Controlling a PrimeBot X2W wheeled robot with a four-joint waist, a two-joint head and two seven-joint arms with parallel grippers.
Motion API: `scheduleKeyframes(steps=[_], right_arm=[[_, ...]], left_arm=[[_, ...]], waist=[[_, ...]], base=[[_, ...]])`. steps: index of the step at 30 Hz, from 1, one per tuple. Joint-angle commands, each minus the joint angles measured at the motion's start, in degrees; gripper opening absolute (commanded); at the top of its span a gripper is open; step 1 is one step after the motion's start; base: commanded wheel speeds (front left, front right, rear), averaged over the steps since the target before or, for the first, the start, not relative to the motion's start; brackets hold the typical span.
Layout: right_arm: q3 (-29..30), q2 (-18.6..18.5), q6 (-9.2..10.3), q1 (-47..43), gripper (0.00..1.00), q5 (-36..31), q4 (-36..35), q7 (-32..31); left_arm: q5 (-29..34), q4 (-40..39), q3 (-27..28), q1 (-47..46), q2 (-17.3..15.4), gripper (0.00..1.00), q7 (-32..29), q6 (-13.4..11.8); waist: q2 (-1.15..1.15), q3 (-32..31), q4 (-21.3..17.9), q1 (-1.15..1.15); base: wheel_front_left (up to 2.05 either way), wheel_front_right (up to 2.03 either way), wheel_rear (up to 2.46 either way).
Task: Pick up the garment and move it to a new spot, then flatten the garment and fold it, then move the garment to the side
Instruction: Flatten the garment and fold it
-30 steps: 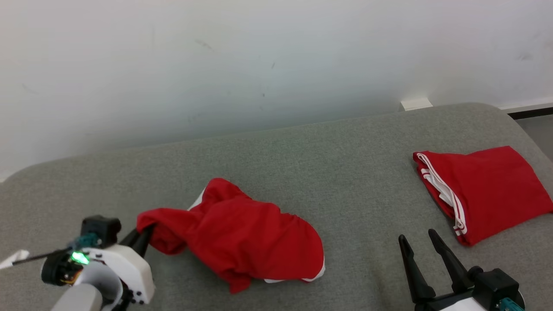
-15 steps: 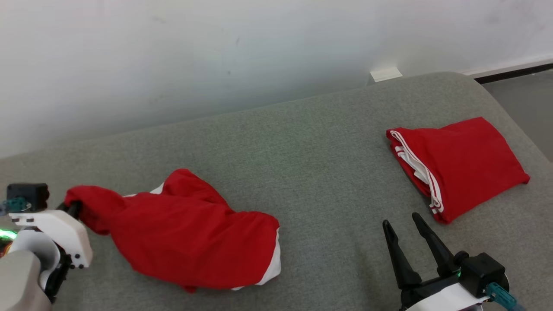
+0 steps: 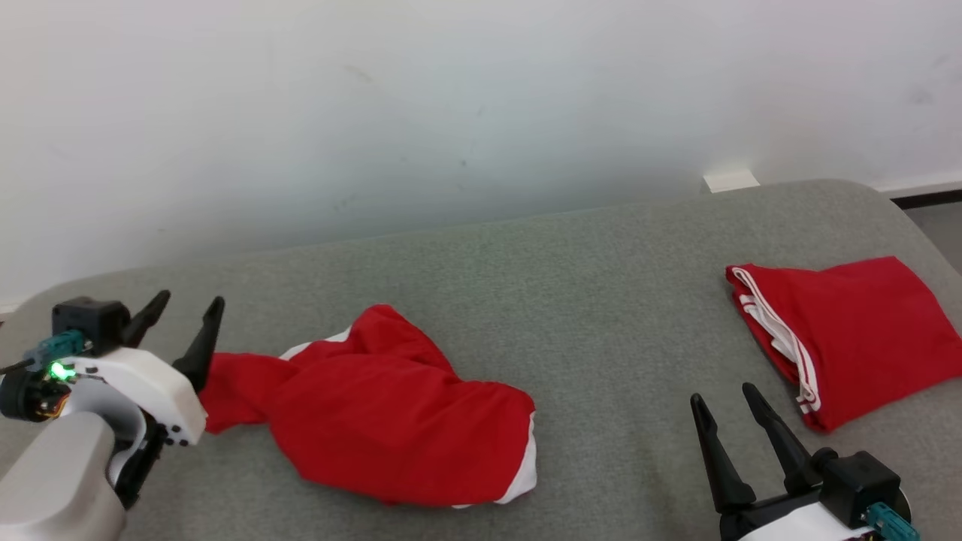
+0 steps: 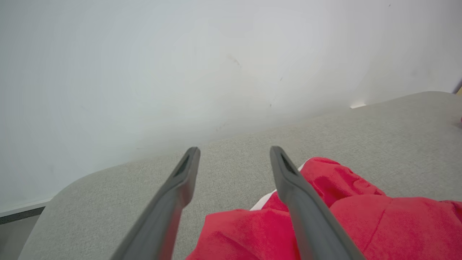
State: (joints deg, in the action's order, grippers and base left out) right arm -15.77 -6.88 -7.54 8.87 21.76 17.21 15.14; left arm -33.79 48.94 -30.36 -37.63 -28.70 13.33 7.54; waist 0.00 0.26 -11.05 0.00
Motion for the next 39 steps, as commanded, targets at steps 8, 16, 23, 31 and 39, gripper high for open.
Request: scheduleKeyframes(steps=[8, 16, 23, 31, 39], right_arm=[[1.97, 0.07, 0.12, -3.04, 1.0, 0.68, -0.65, -0.05], [2.18, 0.31, 0.12, -3.61, 1.0, 0.58, -0.88, -0.05], [2.7, 0.22, 0.12, -4.33, 1.0, 0.83, -0.34, -0.05], [3.75, -0.48, 0.12, -3.29, 1.0, 0.34, 1.47, -0.05], [-2.02, -1.79, 0.12, 4.98, 1.0, 5.18, 10.46, -5.34]], left_arm=[[-0.32, -14.86, 3.94, 8.93, 1.53, 1.0, 1.82, -3.86], [1.93, -31.36, 9.97, 23.45, 5.61, 1.0, 1.8, -9.94], [4.52, -41.36, 17.02, 35.27, 13.1, 1.0, 1.78, -12.84], [8.18, -39.8, 17.98, 36.74, 16.47, 1.0, 1.78, -9.11], [10.8, -38.59, 18.54, 35.54, 19.46, 1.0, 1.78, -6.37]], waist=[[0.0, -2.86, 6.66, 0.0], [0.0, -2.43, 8.17, 0.0], [0.0, -3.15, 9.48, 0.0], [0.0, -3.57, 12.42, 0.0], [0.0, -3.27, 15.79, 0.0]], base=[[0.0, 0.0, 0.0], [0.0, 0.0, 0.0], [0.0, 0.0, 0.0], [0.0, 0.0, 0.0], [0.0, 0.0, 0.0]])
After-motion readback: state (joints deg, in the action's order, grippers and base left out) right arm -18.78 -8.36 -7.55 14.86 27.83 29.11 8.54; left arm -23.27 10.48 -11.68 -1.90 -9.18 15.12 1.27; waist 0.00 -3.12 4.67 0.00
